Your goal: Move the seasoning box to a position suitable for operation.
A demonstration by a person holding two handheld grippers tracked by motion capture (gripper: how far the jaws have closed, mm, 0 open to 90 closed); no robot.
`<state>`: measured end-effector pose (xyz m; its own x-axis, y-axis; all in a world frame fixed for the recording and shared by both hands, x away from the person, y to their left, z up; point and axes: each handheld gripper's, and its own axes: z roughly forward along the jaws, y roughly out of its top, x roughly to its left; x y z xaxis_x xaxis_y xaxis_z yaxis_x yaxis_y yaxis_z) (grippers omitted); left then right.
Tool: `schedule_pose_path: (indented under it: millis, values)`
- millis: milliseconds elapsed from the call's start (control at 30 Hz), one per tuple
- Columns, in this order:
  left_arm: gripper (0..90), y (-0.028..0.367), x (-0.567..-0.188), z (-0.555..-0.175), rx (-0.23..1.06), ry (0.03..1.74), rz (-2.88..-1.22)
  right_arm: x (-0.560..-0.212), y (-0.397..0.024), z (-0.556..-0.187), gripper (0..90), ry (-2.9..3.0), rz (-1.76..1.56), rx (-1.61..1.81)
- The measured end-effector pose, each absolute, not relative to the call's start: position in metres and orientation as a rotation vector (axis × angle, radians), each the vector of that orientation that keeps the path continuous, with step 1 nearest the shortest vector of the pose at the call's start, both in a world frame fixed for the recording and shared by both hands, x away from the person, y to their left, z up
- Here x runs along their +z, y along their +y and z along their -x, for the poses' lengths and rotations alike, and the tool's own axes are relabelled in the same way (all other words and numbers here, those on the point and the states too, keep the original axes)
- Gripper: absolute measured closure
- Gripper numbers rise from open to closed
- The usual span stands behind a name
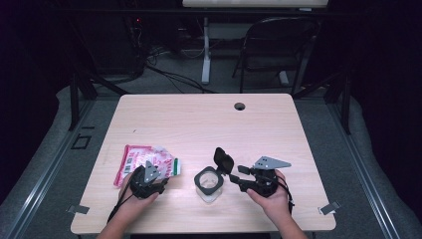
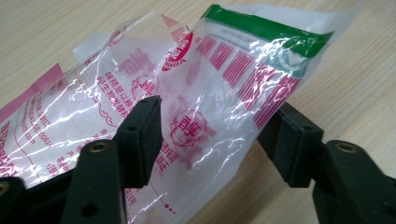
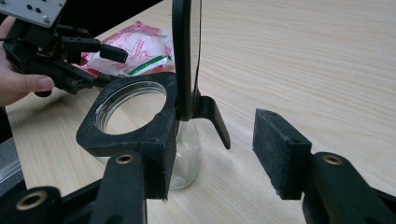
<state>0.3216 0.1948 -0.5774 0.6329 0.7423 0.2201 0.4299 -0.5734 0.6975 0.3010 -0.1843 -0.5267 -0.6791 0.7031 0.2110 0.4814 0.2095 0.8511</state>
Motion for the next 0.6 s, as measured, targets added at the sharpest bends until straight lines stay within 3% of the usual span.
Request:
schedule_pose_path:
  millis: [433, 600]
  values:
    - [75.1, 0.2031, -0.5740, -0.3278, 0.595, 0.967, -2.189, -0.5280, -0.1848, -0.2990, 49.8, 2.253, -1.129, 1.460]
    - [76.0, 0.2036, -0.5758, -0.3311, 0.582, 0.986, -2.182, -0.5283, -0.1859, -0.2976, 49.8, 2.260, -1.126, 1.446]
